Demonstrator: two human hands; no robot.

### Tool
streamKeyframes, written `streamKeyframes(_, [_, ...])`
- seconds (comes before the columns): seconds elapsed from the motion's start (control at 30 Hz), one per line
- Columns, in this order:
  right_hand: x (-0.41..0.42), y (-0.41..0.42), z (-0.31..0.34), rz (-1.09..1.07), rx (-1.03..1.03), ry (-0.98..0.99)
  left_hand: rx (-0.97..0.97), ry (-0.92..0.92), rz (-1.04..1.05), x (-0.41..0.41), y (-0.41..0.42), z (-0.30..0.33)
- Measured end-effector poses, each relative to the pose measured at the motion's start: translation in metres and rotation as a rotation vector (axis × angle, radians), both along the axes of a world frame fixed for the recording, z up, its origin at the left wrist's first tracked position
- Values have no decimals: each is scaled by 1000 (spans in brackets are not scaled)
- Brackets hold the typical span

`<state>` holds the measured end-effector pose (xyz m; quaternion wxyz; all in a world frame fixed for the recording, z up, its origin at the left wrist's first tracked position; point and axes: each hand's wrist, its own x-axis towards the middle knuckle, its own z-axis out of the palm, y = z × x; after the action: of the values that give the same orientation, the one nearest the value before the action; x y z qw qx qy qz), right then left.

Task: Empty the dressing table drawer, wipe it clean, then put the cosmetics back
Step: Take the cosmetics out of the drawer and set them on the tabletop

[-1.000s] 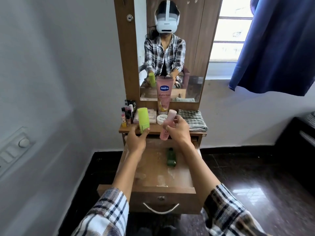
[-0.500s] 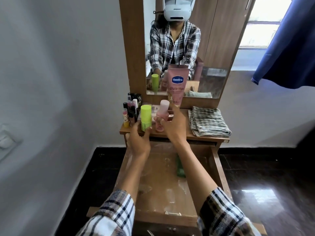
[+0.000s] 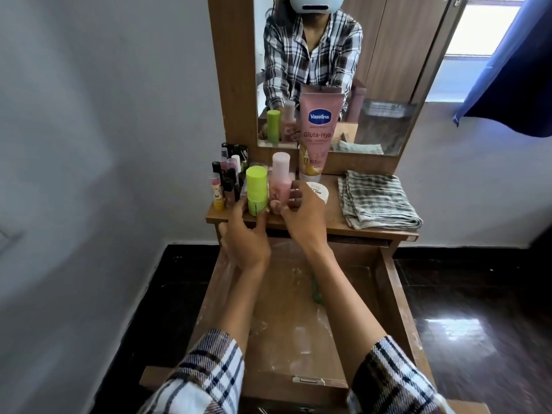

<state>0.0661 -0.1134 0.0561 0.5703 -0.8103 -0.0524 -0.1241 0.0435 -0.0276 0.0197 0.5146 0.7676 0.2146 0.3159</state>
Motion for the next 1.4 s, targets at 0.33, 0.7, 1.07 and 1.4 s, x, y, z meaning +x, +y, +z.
streamKeyframes(0.33, [-7,-2,5,25,48,20,19,15,38,0,5,4])
streamKeyframes(0.7, [-87,-68,25,-229,19,48,41,18,-90,-78,-26,27])
streamKeyframes(1.07, [-126,-105,-22,-264,-40,318,-191,234,-281,-101,-50,24])
streamKeyframes(1.4, [-87,-94,-59,-281,-148,573,-137,550,-483,-69,-61,-31])
